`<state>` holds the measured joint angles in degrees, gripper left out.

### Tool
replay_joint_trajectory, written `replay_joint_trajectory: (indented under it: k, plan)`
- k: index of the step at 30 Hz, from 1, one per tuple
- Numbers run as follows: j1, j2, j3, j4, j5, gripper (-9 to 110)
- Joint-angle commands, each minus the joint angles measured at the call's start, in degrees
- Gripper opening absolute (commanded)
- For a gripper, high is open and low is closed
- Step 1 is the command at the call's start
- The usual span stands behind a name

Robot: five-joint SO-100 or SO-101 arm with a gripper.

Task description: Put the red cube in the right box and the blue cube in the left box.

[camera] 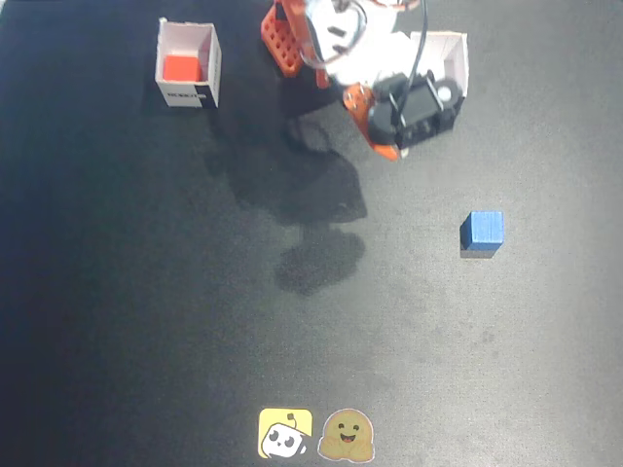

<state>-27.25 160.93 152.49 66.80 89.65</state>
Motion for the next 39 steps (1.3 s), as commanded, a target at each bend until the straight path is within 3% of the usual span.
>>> replay_joint_trajectory:
  k: [1, 10, 15, 39]
  plan:
    - [-1.1, -8.3, -5.5, -1.6, 3.0, 4]
    - [-3.9, -22.6, -13.1, -5.1, 6.7, 4]
    - [-9.1, -28.0, -14.9, -9.5, 14.2, 4]
    - [-16.4, -49.8, -24.0, -21.2, 29.7, 17]
